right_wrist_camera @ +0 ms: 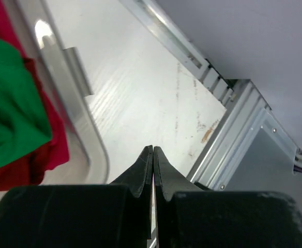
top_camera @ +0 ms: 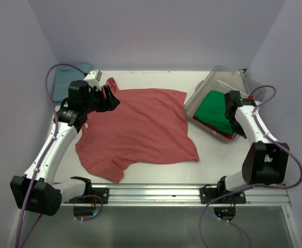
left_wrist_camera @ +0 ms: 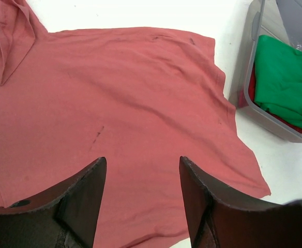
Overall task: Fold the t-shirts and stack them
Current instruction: Flatten out the tshirt
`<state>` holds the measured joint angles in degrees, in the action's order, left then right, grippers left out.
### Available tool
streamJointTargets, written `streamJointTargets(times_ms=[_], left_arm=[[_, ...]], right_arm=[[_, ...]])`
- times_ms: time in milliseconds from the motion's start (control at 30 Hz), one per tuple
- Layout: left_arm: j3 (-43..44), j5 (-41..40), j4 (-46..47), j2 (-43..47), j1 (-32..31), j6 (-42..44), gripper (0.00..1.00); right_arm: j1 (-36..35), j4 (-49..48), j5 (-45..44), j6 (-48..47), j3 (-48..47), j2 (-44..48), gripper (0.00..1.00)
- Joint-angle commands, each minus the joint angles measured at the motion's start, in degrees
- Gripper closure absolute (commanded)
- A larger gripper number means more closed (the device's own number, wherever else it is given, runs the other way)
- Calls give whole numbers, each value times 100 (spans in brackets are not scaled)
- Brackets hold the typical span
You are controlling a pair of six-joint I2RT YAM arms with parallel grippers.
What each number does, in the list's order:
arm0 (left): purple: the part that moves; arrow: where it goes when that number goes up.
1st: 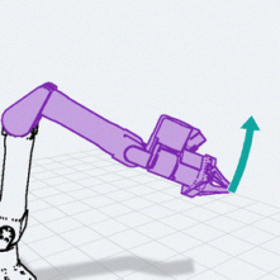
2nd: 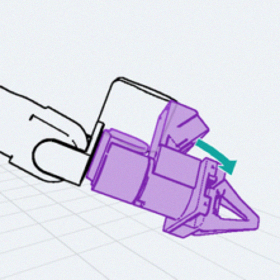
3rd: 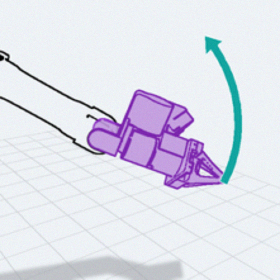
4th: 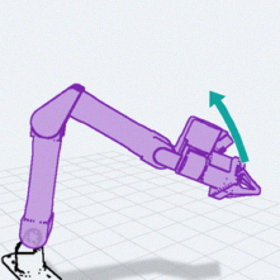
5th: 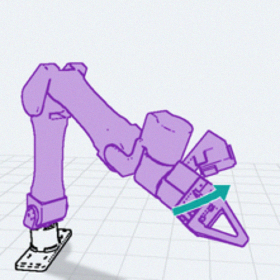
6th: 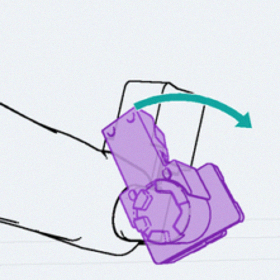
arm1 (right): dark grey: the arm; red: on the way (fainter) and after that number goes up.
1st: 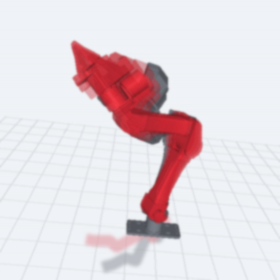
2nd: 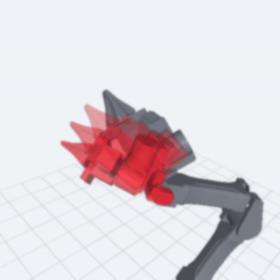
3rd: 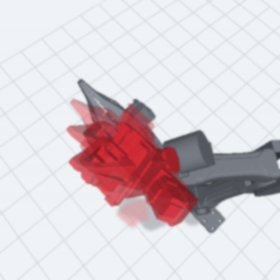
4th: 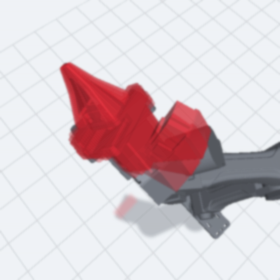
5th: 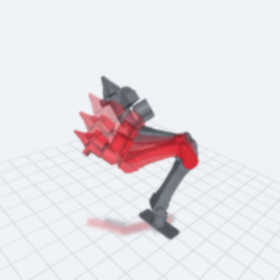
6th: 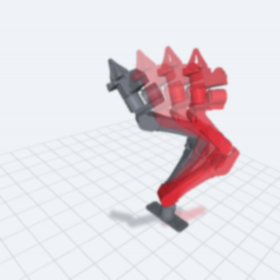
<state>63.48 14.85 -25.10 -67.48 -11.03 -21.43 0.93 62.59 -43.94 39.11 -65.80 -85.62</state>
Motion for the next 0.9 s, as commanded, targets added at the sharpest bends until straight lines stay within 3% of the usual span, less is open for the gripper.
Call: streamJointTargets(times_ms=[0, 100, 167, 200, 300, 367, 533, 867], left_arm=[[-3, 228, 84, 157, -22, 87, 38], [-11, 185, 76, 183, -22, 60, 40], [-73, 115, 154, 253, -40, 51, 40], [-82, 106, 155, 236, -40, 43, 41], [-91, 184, 216, 148, -40, -28, 41], [-99, 202, 269, 113, -31, -72, 43], [-99, 141, 304, 104, -40, -133, 45], [-55, 44, 216, 148, -31, -142, 46]], right_arm=[[197, 421, -492, 448, 137, 344, 100], [197, 299, -196, 257, 112, 415, 100], [171, -148, 515, -253, 111, 800, 100], [84, -803, 1693, -899, 190, 1037, 100], [-232, -1906, 3674, -1450, 217, 1750, 100], [-452, -2022, 3936, -1529, -37, 1620, 100], [-734, -2118, 4868, -1706, -1258, 435, 100], [-1349, -2225, 5263, -1468, -3921, -2378, 100]])
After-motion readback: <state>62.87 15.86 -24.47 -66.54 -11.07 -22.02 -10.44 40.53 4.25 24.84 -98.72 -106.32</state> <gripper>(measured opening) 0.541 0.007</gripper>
